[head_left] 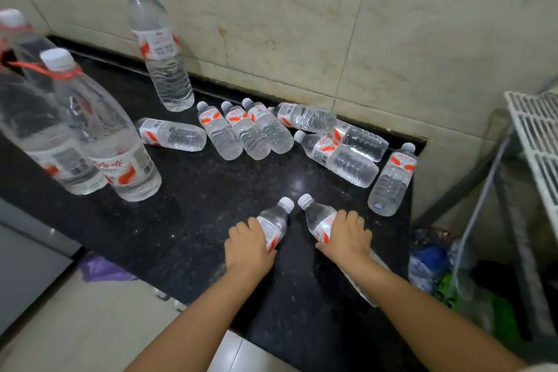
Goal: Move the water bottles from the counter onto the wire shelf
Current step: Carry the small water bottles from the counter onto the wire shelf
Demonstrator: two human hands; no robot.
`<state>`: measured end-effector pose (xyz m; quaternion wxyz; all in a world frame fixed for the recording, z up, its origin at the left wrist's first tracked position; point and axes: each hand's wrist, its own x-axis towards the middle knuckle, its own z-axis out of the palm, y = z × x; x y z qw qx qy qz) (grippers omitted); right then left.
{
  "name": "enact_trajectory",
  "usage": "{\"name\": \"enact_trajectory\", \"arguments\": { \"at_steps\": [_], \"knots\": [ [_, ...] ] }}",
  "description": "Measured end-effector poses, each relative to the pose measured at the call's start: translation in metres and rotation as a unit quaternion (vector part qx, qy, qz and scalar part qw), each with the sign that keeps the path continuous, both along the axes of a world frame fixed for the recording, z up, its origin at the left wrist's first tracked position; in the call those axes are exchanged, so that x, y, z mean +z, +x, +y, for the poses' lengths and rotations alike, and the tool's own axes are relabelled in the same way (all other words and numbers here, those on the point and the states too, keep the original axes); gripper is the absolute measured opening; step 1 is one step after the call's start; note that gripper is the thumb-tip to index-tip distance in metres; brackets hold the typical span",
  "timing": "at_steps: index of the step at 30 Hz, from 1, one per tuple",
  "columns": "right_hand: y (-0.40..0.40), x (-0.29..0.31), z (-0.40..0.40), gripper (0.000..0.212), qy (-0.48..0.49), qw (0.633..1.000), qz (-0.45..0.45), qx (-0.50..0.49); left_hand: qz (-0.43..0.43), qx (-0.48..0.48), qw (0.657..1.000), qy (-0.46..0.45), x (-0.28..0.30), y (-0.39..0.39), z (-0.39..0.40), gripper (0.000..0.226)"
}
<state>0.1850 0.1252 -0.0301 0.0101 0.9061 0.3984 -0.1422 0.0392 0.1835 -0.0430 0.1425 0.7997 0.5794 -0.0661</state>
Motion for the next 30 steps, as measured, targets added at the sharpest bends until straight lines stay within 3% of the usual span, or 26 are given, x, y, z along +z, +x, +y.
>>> {"name": "enact_trajectory", "arguments": {
  "at_steps": [4, 10, 13, 16, 20, 23, 30],
  "knots": [
    [0.001, 0.021, -0.006, 0.07, 0.044, 0.999, 0.019, -0.015, -0.022, -0.013, 1.0, 0.012, 0.021, 0.005, -0.004, 0.06],
    [0.023, 0.106, 0.002, 0.075, 0.18, 0.983, 0.031, -0.035, -0.108, -0.046, 0.98, 0.158, 0.109, 0.038, 0.007, 0.054],
    [0.046, 0.169, -0.003, 0.077, 0.274, 0.96, 0.021, -0.043, -0.202, -0.086, 0.942, 0.254, 0.16, 0.063, 0.01, 0.048],
    [0.072, 0.229, -0.018, 0.078, 0.351, 0.935, -0.003, -0.047, -0.274, -0.115, 0.911, 0.285, 0.21, 0.091, 0.002, 0.047],
    [0.115, 0.29, -0.061, 0.077, 0.42, 0.904, -0.042, -0.073, -0.313, -0.143, 0.868, 0.358, 0.266, 0.141, -0.025, 0.054],
    [0.147, 0.31, -0.102, 0.073, 0.456, 0.881, -0.072, -0.106, -0.354, -0.168, 0.844, 0.367, 0.286, 0.188, -0.056, 0.059],
    [0.242, 0.308, -0.194, 0.079, 0.468, 0.86, -0.105, -0.175, -0.353, -0.199, 0.852, 0.331, 0.291, 0.308, -0.145, 0.062]
  ]
}}
